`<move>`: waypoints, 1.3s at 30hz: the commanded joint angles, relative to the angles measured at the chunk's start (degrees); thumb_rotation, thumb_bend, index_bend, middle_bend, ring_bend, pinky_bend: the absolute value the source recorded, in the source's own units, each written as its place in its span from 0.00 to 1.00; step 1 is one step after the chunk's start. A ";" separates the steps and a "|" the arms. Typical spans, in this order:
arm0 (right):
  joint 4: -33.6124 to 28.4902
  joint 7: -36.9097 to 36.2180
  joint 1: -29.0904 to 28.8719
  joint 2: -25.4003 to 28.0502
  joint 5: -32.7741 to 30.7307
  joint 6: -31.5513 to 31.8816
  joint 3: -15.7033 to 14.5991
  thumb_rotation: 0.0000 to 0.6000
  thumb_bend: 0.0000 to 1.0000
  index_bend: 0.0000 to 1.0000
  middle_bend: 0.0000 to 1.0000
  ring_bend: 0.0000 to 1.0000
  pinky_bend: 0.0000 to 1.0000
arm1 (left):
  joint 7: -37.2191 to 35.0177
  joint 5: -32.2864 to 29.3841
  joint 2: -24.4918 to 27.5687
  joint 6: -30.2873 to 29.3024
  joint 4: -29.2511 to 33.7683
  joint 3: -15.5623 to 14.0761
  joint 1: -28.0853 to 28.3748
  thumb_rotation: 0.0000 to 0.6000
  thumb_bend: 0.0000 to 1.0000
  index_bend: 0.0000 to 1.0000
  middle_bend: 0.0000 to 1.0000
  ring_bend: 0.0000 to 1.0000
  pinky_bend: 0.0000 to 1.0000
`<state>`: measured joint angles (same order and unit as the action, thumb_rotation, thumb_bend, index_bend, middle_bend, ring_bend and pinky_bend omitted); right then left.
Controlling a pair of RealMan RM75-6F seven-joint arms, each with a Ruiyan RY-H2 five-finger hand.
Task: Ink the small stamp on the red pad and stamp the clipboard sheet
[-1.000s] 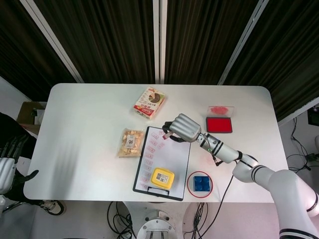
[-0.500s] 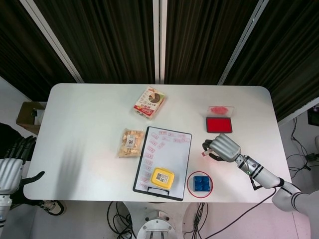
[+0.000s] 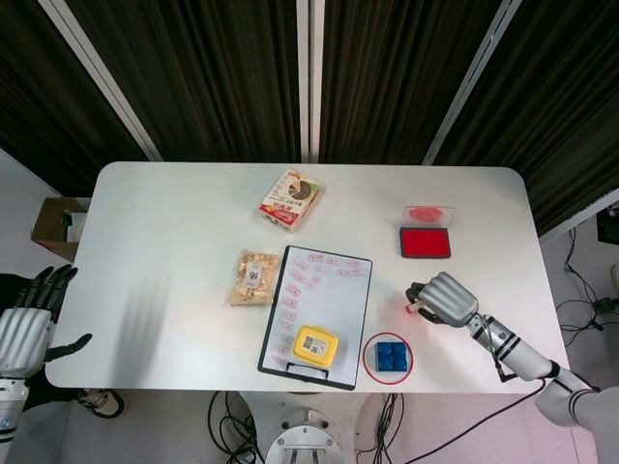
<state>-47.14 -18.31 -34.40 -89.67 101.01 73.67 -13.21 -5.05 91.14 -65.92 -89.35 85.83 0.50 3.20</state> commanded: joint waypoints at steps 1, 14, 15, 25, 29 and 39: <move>0.85 0.06 0.43 -0.78 0.11 -0.28 0.33 1.00 0.40 0.98 0.86 0.91 1.00 | -0.09 -0.06 -0.01 0.02 -0.03 -0.03 -0.03 1.00 0.00 0.07 0.07 0.05 0.16; 1.76 0.38 0.66 -2.42 0.90 -1.90 1.12 1.00 0.31 0.89 0.79 0.91 1.00 | -0.54 -0.20 -0.08 0.10 -0.48 -0.04 0.03 1.00 0.00 0.07 0.07 0.05 0.16; 1.66 0.45 0.65 -2.40 0.94 -2.08 1.12 1.00 0.29 0.88 0.78 0.91 1.00 | -0.59 -0.22 -0.09 0.11 -0.53 -0.05 0.02 1.00 0.00 0.07 0.07 0.05 0.16; 0.69 0.55 0.57 -1.72 1.46 -2.80 1.29 1.00 0.21 0.70 0.59 0.91 1.00 | -0.77 -0.09 0.03 0.05 -0.56 -0.04 0.11 1.00 0.00 0.07 0.07 0.05 0.16; 0.14 1.04 0.50 -1.41 1.48 -3.28 1.47 1.00 0.20 0.63 0.54 0.91 1.00 | -0.75 -0.12 0.06 0.14 -0.53 -0.05 0.16 1.00 0.00 0.07 0.07 0.05 0.16; -0.89 2.03 0.53 -0.92 1.29 -4.33 1.88 1.00 0.19 0.52 0.45 0.91 1.00 | -0.71 -0.13 0.20 0.15 -0.39 -0.01 0.24 1.00 0.00 0.07 0.07 0.05 0.16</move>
<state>-48.02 -16.29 -33.87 -90.61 102.31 69.36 -11.34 -5.76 91.00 -65.72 -89.20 85.44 0.49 3.45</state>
